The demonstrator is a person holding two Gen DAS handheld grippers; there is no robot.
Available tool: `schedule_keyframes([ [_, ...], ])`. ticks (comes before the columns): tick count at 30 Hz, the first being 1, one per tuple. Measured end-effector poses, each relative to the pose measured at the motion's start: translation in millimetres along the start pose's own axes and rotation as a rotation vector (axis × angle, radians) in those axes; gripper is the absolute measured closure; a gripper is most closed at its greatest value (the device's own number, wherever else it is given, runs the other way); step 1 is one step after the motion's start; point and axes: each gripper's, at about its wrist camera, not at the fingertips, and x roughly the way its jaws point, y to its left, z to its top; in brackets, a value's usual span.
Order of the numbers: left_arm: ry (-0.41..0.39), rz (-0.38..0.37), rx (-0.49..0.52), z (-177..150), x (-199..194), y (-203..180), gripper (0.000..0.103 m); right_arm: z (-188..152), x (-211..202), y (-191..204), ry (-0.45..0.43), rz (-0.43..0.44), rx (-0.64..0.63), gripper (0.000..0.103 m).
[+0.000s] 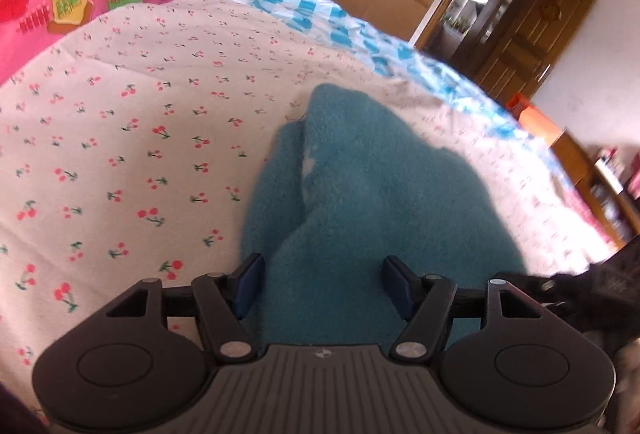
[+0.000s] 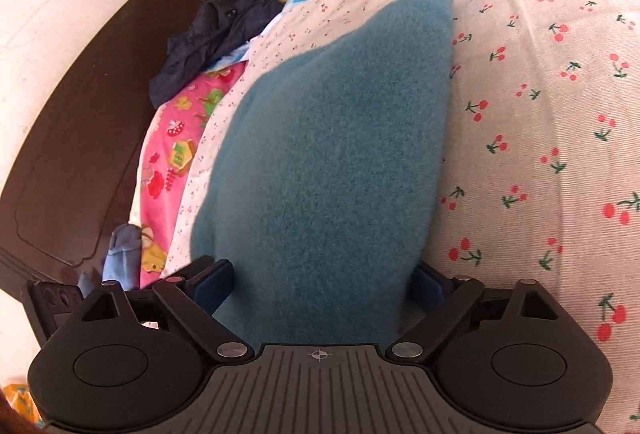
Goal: Fold small clothes
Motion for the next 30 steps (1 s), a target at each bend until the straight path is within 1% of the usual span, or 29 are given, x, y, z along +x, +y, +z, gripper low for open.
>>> schedule_keyframes([
  [2,0.006,-0.004,-0.004,2.2,3.3,1.8,0.031,0.4,-2.3,-1.8,-0.013,0.008,0.012,0.011],
  [6,0.014,0.016,-0.028,7.8,13.3,8.3,0.016,3.7,1.2,-5.0,-0.008,0.009,0.017,0.011],
  [8,-0.008,0.027,-0.043,7.8,11.0,9.3,0.016,4.3,0.3,-2.8,-0.011,0.005,0.006,0.011],
  [10,-0.029,0.052,-0.02,6.0,8.1,4.8,0.016,3.0,0.4,-1.0,-0.02,-0.002,-0.006,0.011],
  [11,-0.043,0.068,-0.005,4.3,6.4,1.3,0.02,2.9,1.6,0.3,-0.023,-0.008,-0.012,0.011],
  [12,-0.05,0.067,0.015,3.7,4.7,-2.7,0.031,3.5,3.1,1.5,-0.023,-0.013,-0.014,0.011],
  [14,-0.059,0.055,0.053,3.7,0.4,-13.7,0.047,4.7,4.2,2.5,-0.022,-0.016,-0.008,0.01],
  [16,-0.078,0.093,0.093,6.0,-3.4,-24.6,0.048,6.0,5.9,3.4,-0.016,-0.021,-0.008,0.01],
  [18,-0.082,0.081,0.113,11.0,-4.5,-29.7,0.048,5.9,6.1,3.5,-0.015,-0.023,-0.012,0.01],
  [19,-0.069,0.068,0.109,14.7,-1.6,-29.8,0.048,5.8,5.9,3.6,-0.014,-0.024,-0.013,0.01],
  [20,-0.041,0.06,0.098,18.5,4.5,-28.3,0.048,5.3,5.3,3.9,-0.014,-0.025,-0.014,0.01],
  [21,-0.003,0.06,0.081,22.5,12.5,-24.9,0.045,5.3,4.9,4.4,-0.014,-0.027,-0.016,0.01],
  [22,0.019,0.049,0.049,24.9,19.3,-19.9,0.045,5.3,4.1,5.1,-0.017,-0.03,-0.017,0.011],
  [23,0.021,0.035,0.019,26.4,21.7,-15.0,0.046,5.5,2.9,6.1,-0.02,-0.034,-0.016,0.014],
  [25,0.016,0.028,-0.003,28.0,16.4,-11.1,0.057,6.6,-1.8,9.4,-0.022,-0.037,-0.012,0.018],
  [26,0.005,0.044,-0.001,28.3,9.8,-10.8,0.07,7.1,-4.5,11.3,-0.026,-0.03,-0.014,0.018],
  [27,-0.004,0.064,0.013,28.1,3.8,-11.1,0.074,7.4,-6.7,13.8,-0.03,-0.019,-0.019,0.018],
  [28,-0.017,0.099,0.035,26.4,-1.1,-12.1,0.074,8.1,-7.0,17.0,-0.035,-0.013,-0.028,0.018],
  [29,-0.03,0.15,0.077,22.5,-2.1,-14.4,0.074,9.1,-4.4,20.5,-0.035,-0.013,-0.034,0.017],
  [30,-0.03,0.177,0.102,16.7,0.9,-15.7,0.074,10.6,0.6,24.5,-0.031,-0.026,-0.038,0.017],
])
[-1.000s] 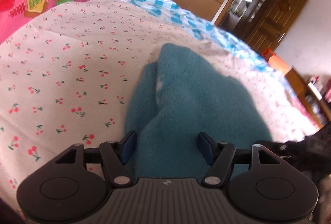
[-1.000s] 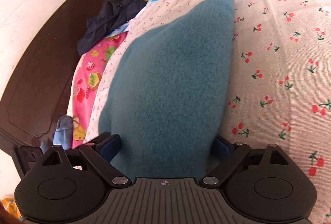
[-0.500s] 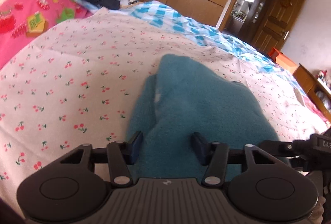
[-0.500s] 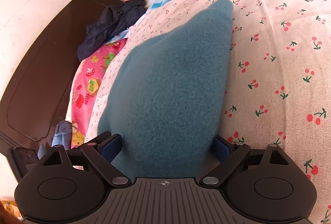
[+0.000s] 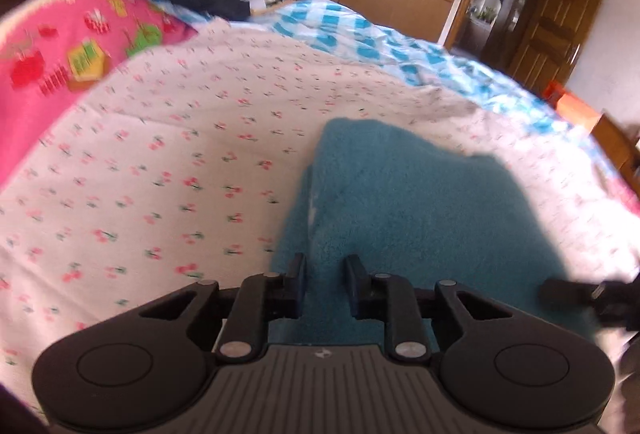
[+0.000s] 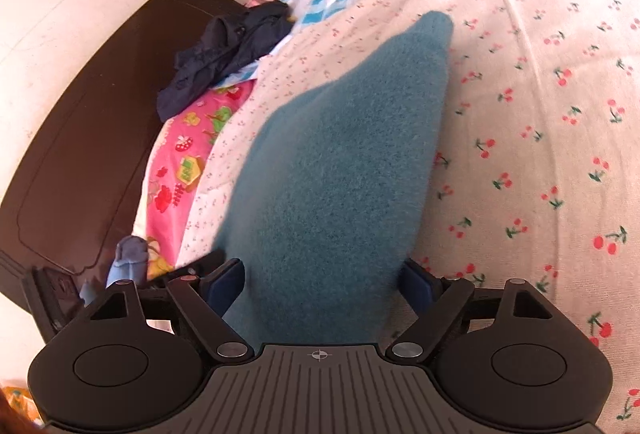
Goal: Fold small clothes
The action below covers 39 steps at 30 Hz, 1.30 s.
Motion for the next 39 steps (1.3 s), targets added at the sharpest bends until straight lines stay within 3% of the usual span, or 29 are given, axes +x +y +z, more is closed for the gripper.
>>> schedule_keyframes([
  [3,-0.013,0.022,-0.013,-10.8,9.1,1.5,0.071,2.4,12.7,10.6,0.031,-0.057,-0.037,0.011],
  [6,-0.003,-0.008,-0.079,-4.3,4.9,14.5,0.063,0.4,16.0,6.9,0.058,-0.065,-0.082,0.01],
  [10,0.046,-0.072,-0.109,-0.7,10.2,20.9,0.055,-1.5,26.1,-4.5,0.051,-0.039,0.009,0.008],
  [14,0.059,-0.069,-0.136,-1.1,17.4,29.5,0.033,0.5,32.3,1.2,0.059,-0.052,-0.028,0.007],
  [18,0.098,-0.201,-0.242,-10.5,23.5,43.7,0.034,3.2,30.4,-8.4,0.074,-0.029,0.027,0.012],
  [23,0.095,-0.238,-0.23,-16.9,17.0,19.2,0.045,9.5,3.6,-4.5,0.065,0.009,0.029,0.039],
  [28,0.096,-0.365,-0.205,-21.6,-7.1,-9.6,0.049,7.6,-37.1,-6.9,0.042,-0.023,0.0,0.04],
  [30,0.11,-0.333,-0.163,-28.3,-6.4,-23.6,0.049,1.5,-34.1,-14.6,0.064,-0.068,0.01,0.038],
  [32,0.147,-0.268,-0.167,-31.5,2.0,-25.4,0.048,-4.0,-26.1,-23.9,0.093,-0.121,0.046,0.029],
  [34,0.146,-0.251,-0.187,-28.3,-0.8,-22.7,0.048,-6.4,-33.3,-22.8,0.064,-0.103,0.058,0.028],
  [36,0.124,-0.2,-0.158,-25.9,-11.0,-24.2,0.048,-7.3,-45.8,-15.1,0.032,-0.119,0.012,0.028],
  [39,0.072,-0.124,-0.108,-20.4,-31.2,-27.6,0.048,-11.6,-68.3,-1.3,-0.031,-0.214,-0.11,0.028],
])
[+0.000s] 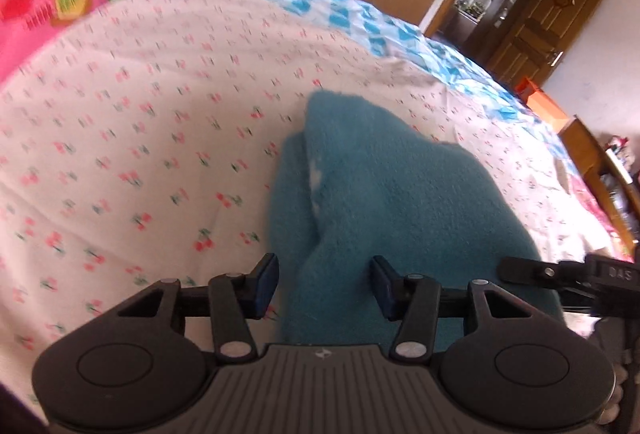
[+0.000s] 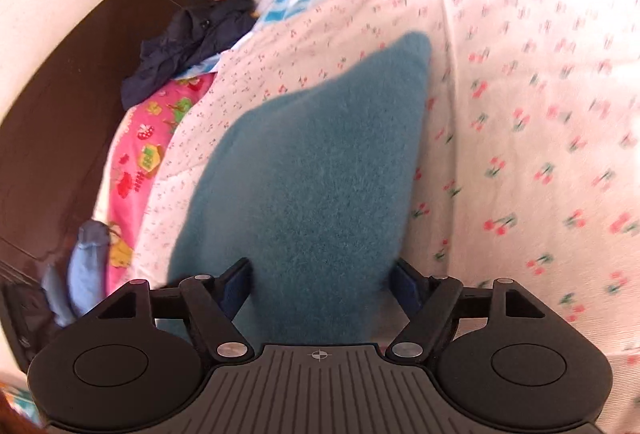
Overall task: Fold small clothes
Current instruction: 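Open both grippers and pull them back from the folded sweater, then raise both open grippers and back them away from the folded teal sweater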
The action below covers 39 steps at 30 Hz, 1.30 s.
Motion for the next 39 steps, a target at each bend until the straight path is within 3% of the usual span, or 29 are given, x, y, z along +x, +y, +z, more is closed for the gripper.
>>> schedule_keyframes([
  [4,-0.094,0.033,0.068,16.4,-16.8,-15.4,0.048,-3.6,-31.5,17.6,-0.16,-0.132,-0.133,0.028],
  [7,-0.16,0.048,0.14,32.3,-8.7,-35.8,0.048,0.4,-34.9,32.4,-0.256,-0.123,-0.215,0.03],
  [9,-0.178,0.07,0.185,41.1,8.9,-47.4,0.048,7.0,-17.7,44.0,-0.232,-0.099,-0.251,0.033],
  [10,-0.181,0.098,0.207,43.7,19.1,-50.6,0.048,9.4,-5.3,48.5,-0.213,-0.091,-0.261,0.041],
  [12,-0.155,0.189,0.261,47.1,45.4,-52.2,0.048,12.4,21.7,54.1,-0.145,-0.072,-0.277,0.05],
  [14,-0.109,0.264,0.304,45.4,68.5,-42.6,0.047,9.9,40.4,62.8,-0.13,-0.088,-0.314,0.05],
  [19,-0.099,0.277,0.272,45.8,80.8,-20.6,0.045,15.5,61.3,76.7,-0.107,-0.106,-0.333,0.049],
  [22,-0.1,0.265,0.245,47.1,78.7,-18.1,0.043,13.3,52.2,74.9,-0.11,-0.106,-0.334,0.049],
  [28,-0.143,0.222,0.177,35.2,31.9,-19.9,0.044,-10.6,-2.9,77.7,-0.183,-0.086,-0.367,0.049],
  [31,-0.15,0.191,0.191,17.1,4.6,-23.8,0.044,-25.4,-9.8,79.1,-0.156,-0.045,-0.391,0.049],
  [35,-0.068,0.221,0.262,-9.2,3.9,-32.9,0.044,-36.4,12.4,74.1,-0.088,-0.089,-0.393,0.049],
  [39,-0.035,0.22,0.234,-20.5,4.8,-37.7,0.045,-44.5,5.9,75.4,-0.096,-0.147,-0.456,0.051],
])
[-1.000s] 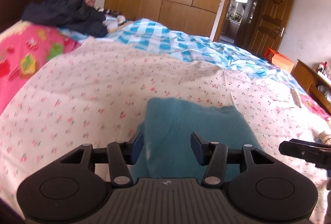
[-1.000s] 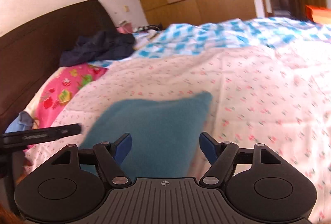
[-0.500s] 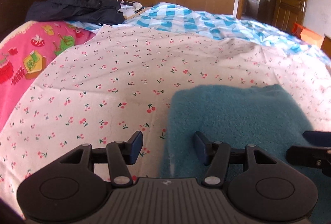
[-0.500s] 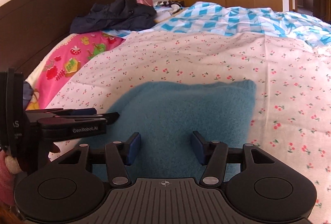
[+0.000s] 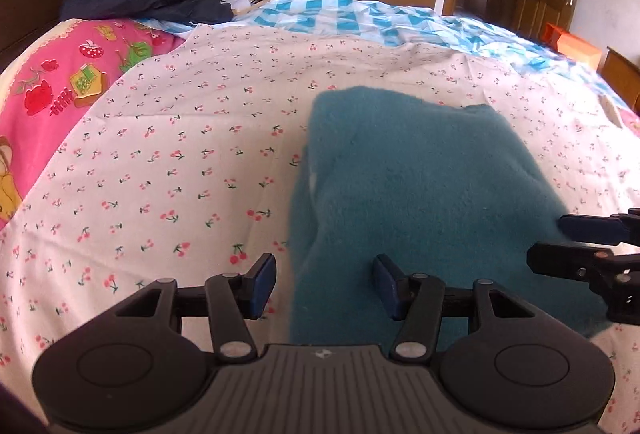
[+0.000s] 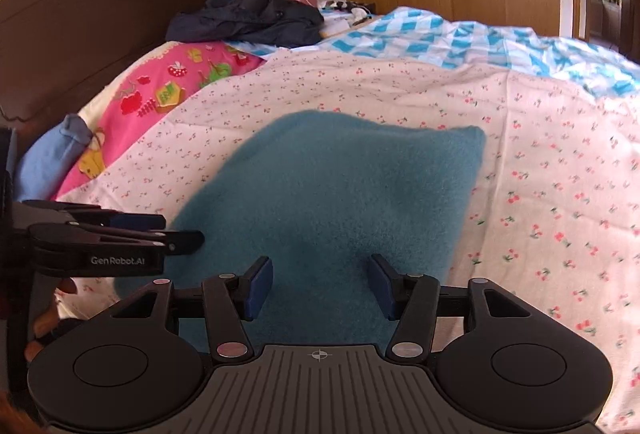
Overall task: Fold small clothes
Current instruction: 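Raise both open grippers and back them away from the folded teal sweater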
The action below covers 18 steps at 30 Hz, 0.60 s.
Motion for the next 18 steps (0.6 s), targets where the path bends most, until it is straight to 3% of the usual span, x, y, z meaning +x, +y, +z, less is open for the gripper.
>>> schedule_keyframes([
  [4,-0.027,0.042,0.068,-1.8,-6.1,-15.3,0.045,-5.2,-3.5,-8.7,0.024,-0.002,0.075,0.051],
  [6,-0.029,0.053,0.046,-2.0,-9.1,-16.5,0.045,-3.0,-17.2,-5.2,-0.009,0.025,0.089,0.049],
  [9,-0.036,0.007,0.006,-5.9,-20.1,-17.7,0.045,-5.4,-29.7,-0.5,-0.038,0.048,0.092,0.05],
  [12,-0.035,0.012,0.052,-16.1,-24.8,-27.2,0.042,-15.8,-18.9,1.9,0.02,0.02,0.092,0.048],
  [14,-0.027,0.017,0.082,-21.1,-24.7,-30.7,0.042,-16.5,-23.6,5.1,0.007,0.016,0.091,0.047],
  [18,-0.026,-0.005,0.043,-19.5,-27.5,-23.8,0.041,-14.9,-29.4,7.6,-0.005,0.038,0.1,0.045],
])
